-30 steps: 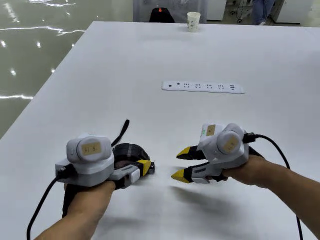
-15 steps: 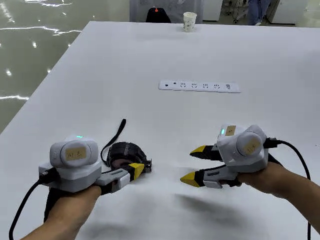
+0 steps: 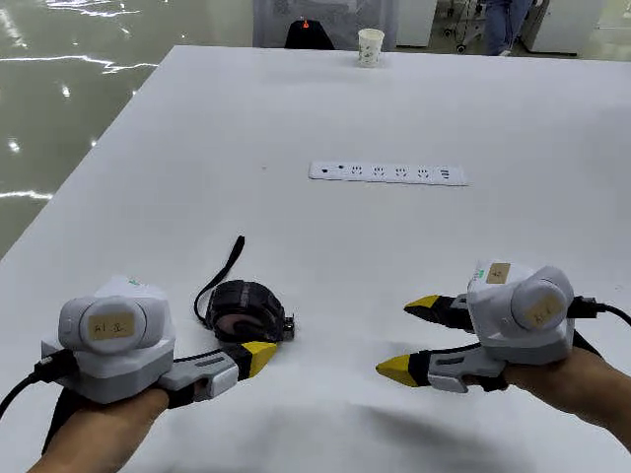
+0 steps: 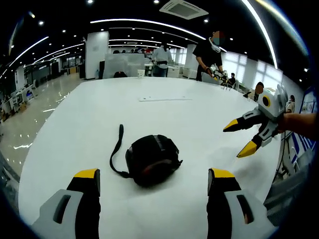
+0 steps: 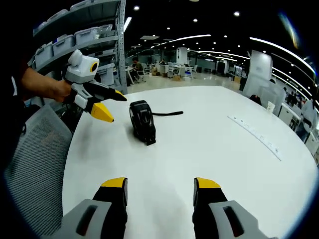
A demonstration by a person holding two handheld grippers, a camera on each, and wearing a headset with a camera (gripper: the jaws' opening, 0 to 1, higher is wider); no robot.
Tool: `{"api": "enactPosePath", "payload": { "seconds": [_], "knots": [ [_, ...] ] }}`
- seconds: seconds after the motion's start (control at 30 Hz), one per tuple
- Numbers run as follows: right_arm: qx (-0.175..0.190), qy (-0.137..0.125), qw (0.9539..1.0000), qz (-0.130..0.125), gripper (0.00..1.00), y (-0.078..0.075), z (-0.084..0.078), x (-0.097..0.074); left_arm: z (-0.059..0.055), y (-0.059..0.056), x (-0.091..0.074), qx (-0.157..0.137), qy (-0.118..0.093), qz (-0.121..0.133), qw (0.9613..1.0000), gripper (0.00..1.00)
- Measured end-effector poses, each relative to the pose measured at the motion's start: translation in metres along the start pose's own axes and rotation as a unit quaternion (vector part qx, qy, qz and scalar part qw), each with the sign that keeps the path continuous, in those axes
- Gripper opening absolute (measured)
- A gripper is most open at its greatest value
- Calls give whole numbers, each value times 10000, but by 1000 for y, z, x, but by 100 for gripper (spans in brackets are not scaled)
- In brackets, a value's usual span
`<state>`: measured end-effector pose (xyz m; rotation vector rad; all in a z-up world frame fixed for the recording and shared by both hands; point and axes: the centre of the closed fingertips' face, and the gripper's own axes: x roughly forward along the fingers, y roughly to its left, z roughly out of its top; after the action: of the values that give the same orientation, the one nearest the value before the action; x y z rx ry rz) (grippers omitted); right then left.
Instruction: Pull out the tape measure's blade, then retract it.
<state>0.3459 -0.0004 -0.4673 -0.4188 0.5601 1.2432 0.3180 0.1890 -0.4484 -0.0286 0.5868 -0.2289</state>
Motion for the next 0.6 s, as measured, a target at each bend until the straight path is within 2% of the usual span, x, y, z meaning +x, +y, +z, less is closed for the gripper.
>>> {"api": "enactPosePath", "payload": {
  "seconds": [0.23,0.3,0.6],
  "knots": [
    [175,-81,9997,-148,57,3,-8,-15,1,-8,-6,209,-67,-228,9995,89],
    [196,-106,9996,-173,58,5,-10,-18,1,-10,-6,360,-86,-285,9989,89],
    [357,-252,9984,-356,65,8,-15,-31,-7,-17,-14,461,-84,-541,9974,92]
  ]
}}
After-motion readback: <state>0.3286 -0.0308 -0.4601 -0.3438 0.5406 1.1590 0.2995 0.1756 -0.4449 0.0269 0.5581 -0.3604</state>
